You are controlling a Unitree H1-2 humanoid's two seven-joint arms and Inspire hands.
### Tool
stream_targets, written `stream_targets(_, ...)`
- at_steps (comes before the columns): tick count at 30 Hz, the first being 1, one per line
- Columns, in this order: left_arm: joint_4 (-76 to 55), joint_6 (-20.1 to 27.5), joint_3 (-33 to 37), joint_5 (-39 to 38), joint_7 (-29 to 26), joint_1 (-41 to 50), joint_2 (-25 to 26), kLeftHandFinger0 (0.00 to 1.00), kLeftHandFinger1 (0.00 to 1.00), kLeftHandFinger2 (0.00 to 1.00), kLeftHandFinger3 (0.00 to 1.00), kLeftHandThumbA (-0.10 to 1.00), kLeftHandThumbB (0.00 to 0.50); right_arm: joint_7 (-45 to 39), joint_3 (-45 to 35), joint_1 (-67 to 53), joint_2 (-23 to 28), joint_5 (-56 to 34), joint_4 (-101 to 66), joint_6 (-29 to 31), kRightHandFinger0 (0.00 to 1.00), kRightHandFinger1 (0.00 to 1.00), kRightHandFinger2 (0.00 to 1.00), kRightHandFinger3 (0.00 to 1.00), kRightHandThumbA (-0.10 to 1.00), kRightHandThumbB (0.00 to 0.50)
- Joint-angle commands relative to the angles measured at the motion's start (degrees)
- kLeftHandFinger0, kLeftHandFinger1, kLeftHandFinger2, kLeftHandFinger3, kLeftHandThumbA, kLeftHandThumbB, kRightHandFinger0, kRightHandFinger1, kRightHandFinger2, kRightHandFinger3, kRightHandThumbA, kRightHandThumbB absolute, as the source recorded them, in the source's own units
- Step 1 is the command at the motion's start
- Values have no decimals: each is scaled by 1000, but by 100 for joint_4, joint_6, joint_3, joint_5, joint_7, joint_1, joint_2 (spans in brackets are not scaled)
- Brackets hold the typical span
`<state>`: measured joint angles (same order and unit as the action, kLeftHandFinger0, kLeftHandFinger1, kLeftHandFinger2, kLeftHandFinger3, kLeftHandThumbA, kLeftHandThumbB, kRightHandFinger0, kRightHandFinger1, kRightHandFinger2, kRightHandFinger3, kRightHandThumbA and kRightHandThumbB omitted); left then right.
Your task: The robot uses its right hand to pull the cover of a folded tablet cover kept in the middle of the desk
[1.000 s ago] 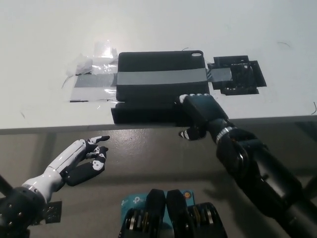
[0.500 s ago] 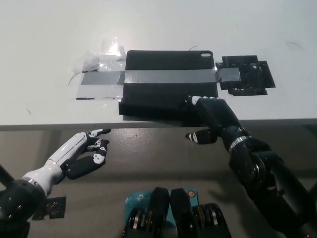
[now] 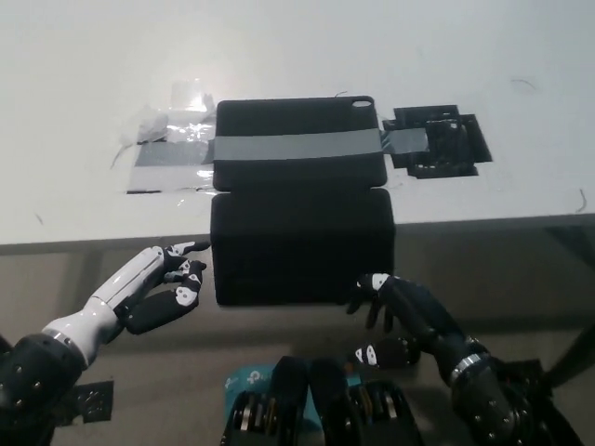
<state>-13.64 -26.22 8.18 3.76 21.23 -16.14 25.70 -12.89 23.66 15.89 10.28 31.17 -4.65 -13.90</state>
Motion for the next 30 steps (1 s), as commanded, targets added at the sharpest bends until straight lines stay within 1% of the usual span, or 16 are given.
stream_targets(1,-44,-71,-62,70,47,-52,73,825,848,970,1000,1000,85,-150,-56,-76,-67,-254,-489,81,231,349,499,616,856,194)
stream_targets(3,-49,-71,-55,63,72,-47,80,824,851,973,1000,1000,86,-176,-56,-130,-79,-254,-592,34,194,318,466,600,828,197)
stream_targets(4,-48,-71,-41,89,80,-32,87,823,853,973,1000,1000,87,-249,-66,-158,-49,-245,-762,-69,195,321,471,610,878,205)
stream_targets(7,-38,-71,-16,120,73,-38,102,810,845,963,1000,1000,87,-259,-237,-102,22,-316,-1019,-76,154,282,441,592,883,192)
stream_targets(8,-30,-70,-14,99,76,-41,105,806,843,962,1000,1000,85,-347,-296,-57,49,-311,-1159,-264,141,273,440,634,887,196)
stream_targets(9,-20,-70,-22,82,76,-38,100,804,841,960,1000,1000,89,-378,-392,-22,97,-368,-1238,-295,153,290,465,745,893,202)
stream_targets(10,-36,-70,-41,77,66,16,99,804,841,961,1000,1000,94,-482,-473,18,162,-401,-1355,-417,247,361,521,830,874,191)
stream_targets(13,-36,-71,-60,96,41,42,67,806,839,961,1000,1000,98,-573,-792,124,333,-532,-1522,-542,329,405,535,789,765,141)
stream_targets(17,-18,-70,-59,103,21,85,53,808,841,964,1000,1000,99,-394,-1423,192,594,-736,-1410,-573,378,427,555,774,617,142)
stream_targets(20,-21,-71,-53,111,18,102,37,804,835,957,1000,1000,107,-149,-1965,81,673,-973,-1008,-385,460,479,571,770,627,142)
stream_targets(22,-19,-70,-26,122,55,93,63,806,836,960,1000,1000,104,-133,-2191,-3,798,-985,-781,-381,563,568,656,862,659,99)
stream_targets(23,-45,-71,-55,121,39,134,74,807,840,966,1000,1000,110,-174,-2326,43,774,-1134,-667,-402,547,552,657,883,628,95)
stream_targets(24,-42,-71,-72,128,13,151,64,792,829,961,1000,1000,135,-193,-2359,88,767,-1137,-608,-421,599,580,687,915,654,101)
stream_targets(26,-24,-70,-86,123,15,149,48,787,825,963,1000,1000,143,-150,-2427,106,734,-1135,-516,-347,600,593,707,914,674,111)
stream_targets(27,-26,-71,-89,109,5,181,37,786,824,964,1000,1000,142,-140,-2453,109,672,-1152,-517,-389,517,537,665,900,661,112)
stream_targets(30,-83,-71,-95,141,-28,250,29,791,824,962,1000,1000,109,-129,-2331,104,643,-1028,-450,-318,441,477,600,838,629,107)
